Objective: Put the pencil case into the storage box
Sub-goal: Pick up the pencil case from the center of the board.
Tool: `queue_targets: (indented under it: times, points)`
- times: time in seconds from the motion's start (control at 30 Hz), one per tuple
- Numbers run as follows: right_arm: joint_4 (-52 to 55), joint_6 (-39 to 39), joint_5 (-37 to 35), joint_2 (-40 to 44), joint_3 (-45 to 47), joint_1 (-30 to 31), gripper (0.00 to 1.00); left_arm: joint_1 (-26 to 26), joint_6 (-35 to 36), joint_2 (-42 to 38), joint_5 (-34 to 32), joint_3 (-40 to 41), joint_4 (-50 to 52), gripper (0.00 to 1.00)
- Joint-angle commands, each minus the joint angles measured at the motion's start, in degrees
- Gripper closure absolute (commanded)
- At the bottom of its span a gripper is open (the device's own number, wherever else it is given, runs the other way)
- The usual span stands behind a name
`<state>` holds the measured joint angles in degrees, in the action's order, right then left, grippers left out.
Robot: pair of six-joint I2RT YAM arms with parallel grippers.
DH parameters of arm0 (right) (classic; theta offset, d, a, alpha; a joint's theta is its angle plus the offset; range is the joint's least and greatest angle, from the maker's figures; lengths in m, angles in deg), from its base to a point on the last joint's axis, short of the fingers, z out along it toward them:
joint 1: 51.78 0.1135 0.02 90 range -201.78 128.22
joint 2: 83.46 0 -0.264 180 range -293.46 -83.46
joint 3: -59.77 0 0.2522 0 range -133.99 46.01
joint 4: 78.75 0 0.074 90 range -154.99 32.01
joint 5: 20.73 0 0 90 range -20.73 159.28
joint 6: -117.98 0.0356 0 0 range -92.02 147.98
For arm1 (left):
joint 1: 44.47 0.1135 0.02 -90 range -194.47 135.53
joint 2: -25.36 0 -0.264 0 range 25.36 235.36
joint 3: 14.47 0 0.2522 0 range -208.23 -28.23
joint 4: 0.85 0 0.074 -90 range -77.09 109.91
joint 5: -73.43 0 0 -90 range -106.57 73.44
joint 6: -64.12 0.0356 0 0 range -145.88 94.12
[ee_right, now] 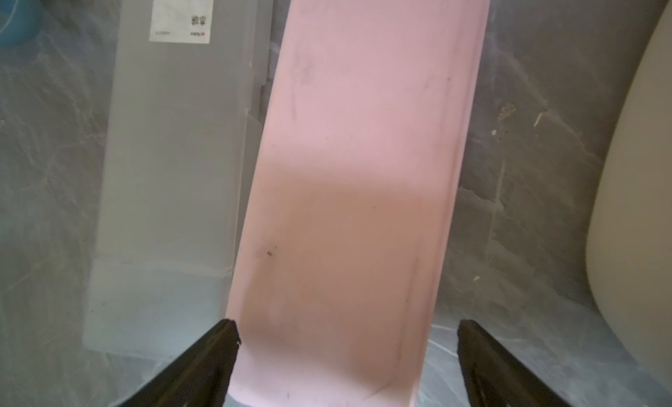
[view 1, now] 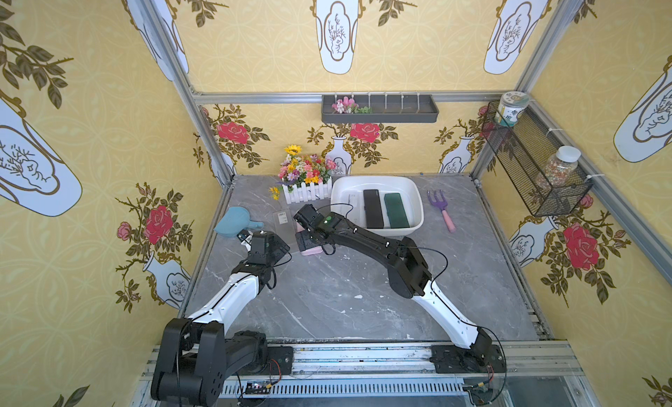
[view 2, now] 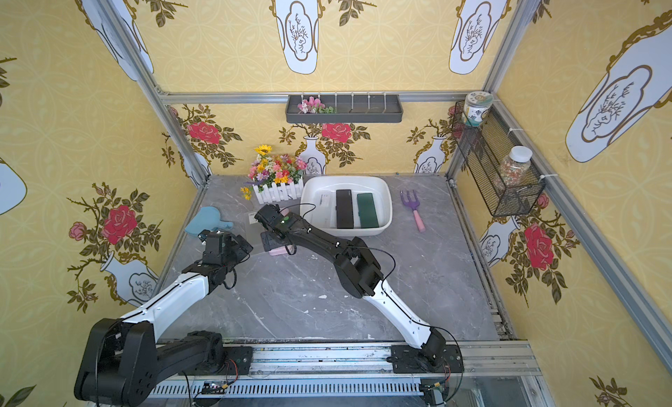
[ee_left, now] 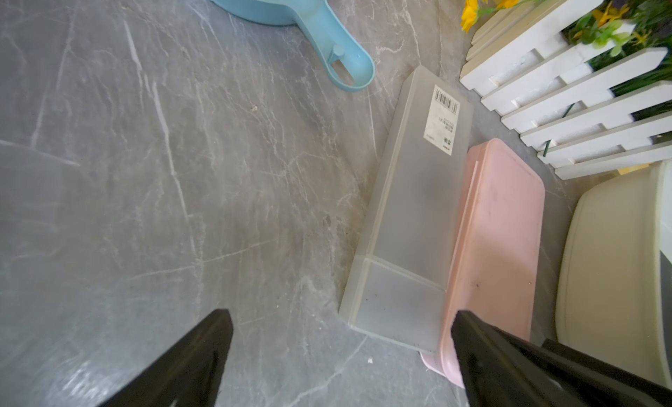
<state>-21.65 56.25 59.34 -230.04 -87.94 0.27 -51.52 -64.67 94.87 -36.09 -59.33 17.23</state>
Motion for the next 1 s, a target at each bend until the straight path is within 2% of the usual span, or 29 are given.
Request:
queue_targets:
  times: [0.0,0.17,0.3,0.4,0.73,0.97]
  points:
    - [-2.55,0.98,-2.57,0.11,0.72,0.07,0.03,0.11,2.17,3.25,0.05,-2.65,-2.69,0.00]
    - [-3.40,0.63,-2.74,1.44,2.97,-0.11,0.03,0.17,7.18,14.39,1.91,-12.26,-0.30,0.00]
    - [-5.81,0.47,-1.61,4.74,8.21,-0.54,0.03,0.06,10.15,23.26,6.00,-20.20,2.97,0.00]
    - [-7.87,0.66,-0.76,7.12,13.25,-0.77,0.03,0.12,10.98,27.50,5.99,-24.45,5.06,0.00]
    - [-11.51,0.54,1.88,12.59,21.22,-0.22,0.03,0.20,16.17,36.25,6.69,-35.49,11.37,0.01]
    - [-13.98,0.55,2.65,16.87,27.10,-0.01,0.03,0.37,17.60,38.83,6.51,-37.60,14.09,0.02]
